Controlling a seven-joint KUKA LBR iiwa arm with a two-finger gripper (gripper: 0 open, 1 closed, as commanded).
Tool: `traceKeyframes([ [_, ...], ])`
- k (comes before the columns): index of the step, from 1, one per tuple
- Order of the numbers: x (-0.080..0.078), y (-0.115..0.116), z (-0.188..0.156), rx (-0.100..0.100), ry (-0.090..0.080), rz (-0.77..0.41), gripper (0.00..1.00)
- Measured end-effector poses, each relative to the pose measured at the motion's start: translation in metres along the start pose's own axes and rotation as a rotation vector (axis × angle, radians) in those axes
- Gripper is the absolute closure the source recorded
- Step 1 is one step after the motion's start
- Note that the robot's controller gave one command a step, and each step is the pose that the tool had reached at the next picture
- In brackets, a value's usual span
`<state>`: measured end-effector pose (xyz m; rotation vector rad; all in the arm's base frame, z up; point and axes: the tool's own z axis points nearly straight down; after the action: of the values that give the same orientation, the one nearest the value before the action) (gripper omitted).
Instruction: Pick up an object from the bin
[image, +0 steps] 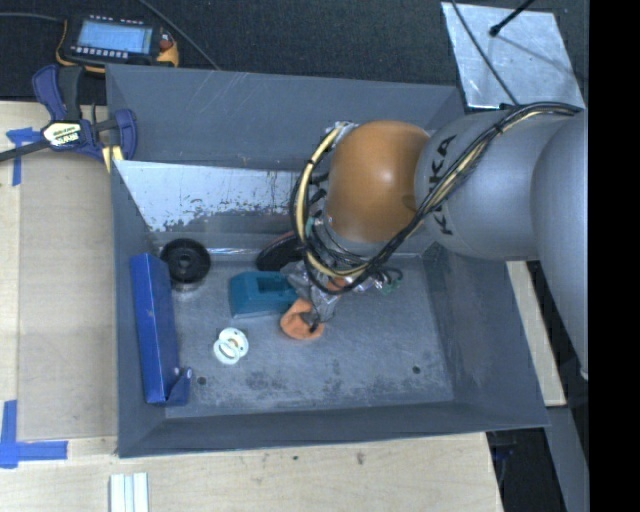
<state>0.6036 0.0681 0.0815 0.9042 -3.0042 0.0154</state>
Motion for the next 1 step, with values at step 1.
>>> traceKeyframes([
  [1, 0.0232, -0.0073, 0.0015, -0.004, -0.042, -0.022, 1.00],
])
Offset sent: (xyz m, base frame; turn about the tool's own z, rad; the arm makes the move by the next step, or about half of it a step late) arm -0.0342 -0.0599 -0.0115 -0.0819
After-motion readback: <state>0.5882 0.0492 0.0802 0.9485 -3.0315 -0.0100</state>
